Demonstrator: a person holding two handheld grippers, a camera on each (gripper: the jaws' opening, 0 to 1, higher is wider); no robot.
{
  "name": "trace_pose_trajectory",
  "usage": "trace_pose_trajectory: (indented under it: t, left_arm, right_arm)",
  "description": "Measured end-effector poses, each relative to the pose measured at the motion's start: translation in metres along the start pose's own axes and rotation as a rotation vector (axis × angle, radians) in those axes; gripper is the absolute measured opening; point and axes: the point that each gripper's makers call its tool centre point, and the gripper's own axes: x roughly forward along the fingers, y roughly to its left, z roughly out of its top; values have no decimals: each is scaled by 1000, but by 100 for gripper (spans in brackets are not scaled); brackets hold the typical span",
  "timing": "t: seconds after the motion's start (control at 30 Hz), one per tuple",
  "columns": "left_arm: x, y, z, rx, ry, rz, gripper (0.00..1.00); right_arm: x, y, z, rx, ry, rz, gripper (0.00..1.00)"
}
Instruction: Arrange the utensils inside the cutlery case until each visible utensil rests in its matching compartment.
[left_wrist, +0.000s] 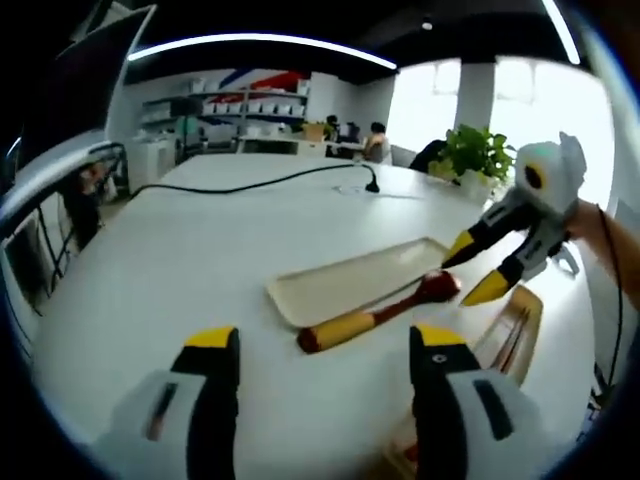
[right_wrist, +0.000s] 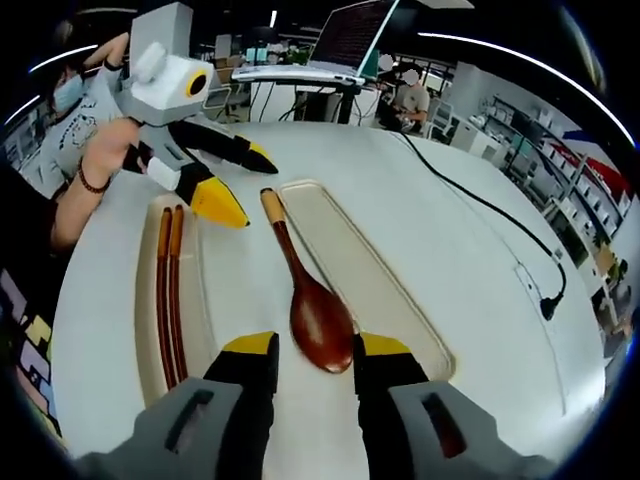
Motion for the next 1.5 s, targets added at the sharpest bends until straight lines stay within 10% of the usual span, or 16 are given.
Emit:
trace_pose_trajectory:
  t: [0.6, 1.27, 1.5]
  left_arm:
    - [2, -10, 1, -3, -29, -50, 68]
    - [2, -7, -2, 30, -14, -42, 64]
    - [-13, -13, 16, 264, -41, -15, 60]
  right_arm:
    - [9, 11, 2, 48, -32, 48, 26]
    - [-2, 13, -4, 319, -15, 276, 25]
    - [-5, 12, -5, 358, -4, 329, 25]
